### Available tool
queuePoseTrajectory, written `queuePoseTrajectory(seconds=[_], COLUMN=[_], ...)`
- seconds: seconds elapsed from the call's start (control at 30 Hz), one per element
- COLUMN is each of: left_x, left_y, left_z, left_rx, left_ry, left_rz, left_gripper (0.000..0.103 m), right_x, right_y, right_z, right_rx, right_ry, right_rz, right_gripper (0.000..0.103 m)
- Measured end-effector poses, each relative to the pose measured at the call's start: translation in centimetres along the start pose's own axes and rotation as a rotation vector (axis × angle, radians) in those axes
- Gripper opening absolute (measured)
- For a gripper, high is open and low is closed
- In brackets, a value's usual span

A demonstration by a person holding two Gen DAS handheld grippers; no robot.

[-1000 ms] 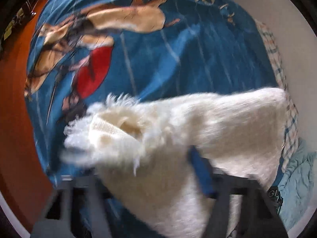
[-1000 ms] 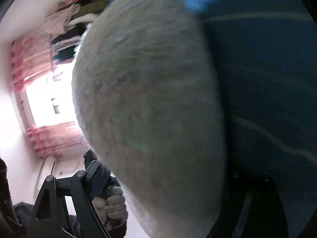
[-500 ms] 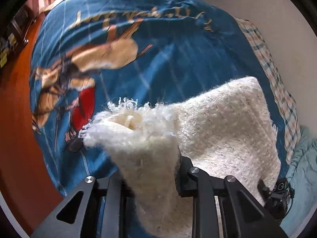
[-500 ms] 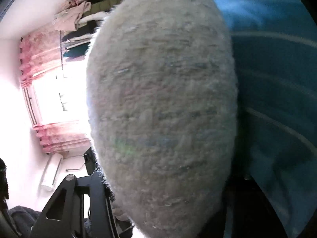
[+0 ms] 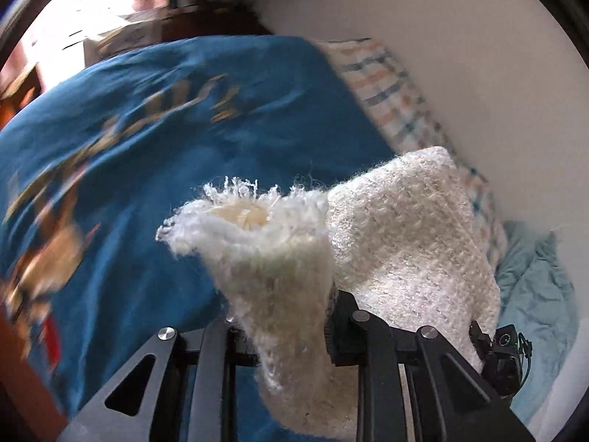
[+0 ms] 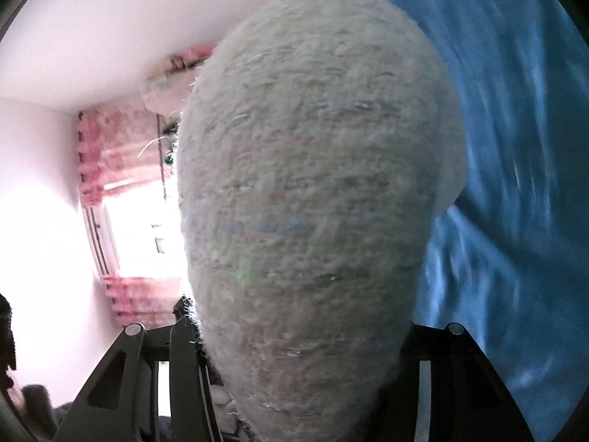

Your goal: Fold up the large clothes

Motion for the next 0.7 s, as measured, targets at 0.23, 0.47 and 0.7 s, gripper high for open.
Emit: queuePoseTrajectory(seconds=[0.23,0.47,0.7], left_x=[10.0,23.5,32.8], left_y=[10.9,17.7,17.5], left_z=[-8.3,-11.2,-8.6], left_rx=[0.077,0.158,0.219], left_ry=[0.024,-0.009,-0.109], left_rz=[0.092,0.094,0.012], left_gripper=[0.019,0.019,0.02], right_x=[-1.5,-2.9,-7.0], right_y=[1.3,11.1,20.6], right_z=[-17.4,-31.5,-33.4], right_rx=[-0.076,-0.008,0.074], right_ry=[0.1,0.165,0.087], right_rz=[-0.012,-0.075,0.006], right_gripper=[0.053,0.053,0.057])
Point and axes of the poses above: each gripper's, at about its wrist camera, not at the fingertips, and x roughly the way its jaws point, y to its right, z to its underside, the point moved 7 cm from there along x, roughly the way its jaws point, and after that the axes turned 10 degrees about -x, right-handed, at the moved point
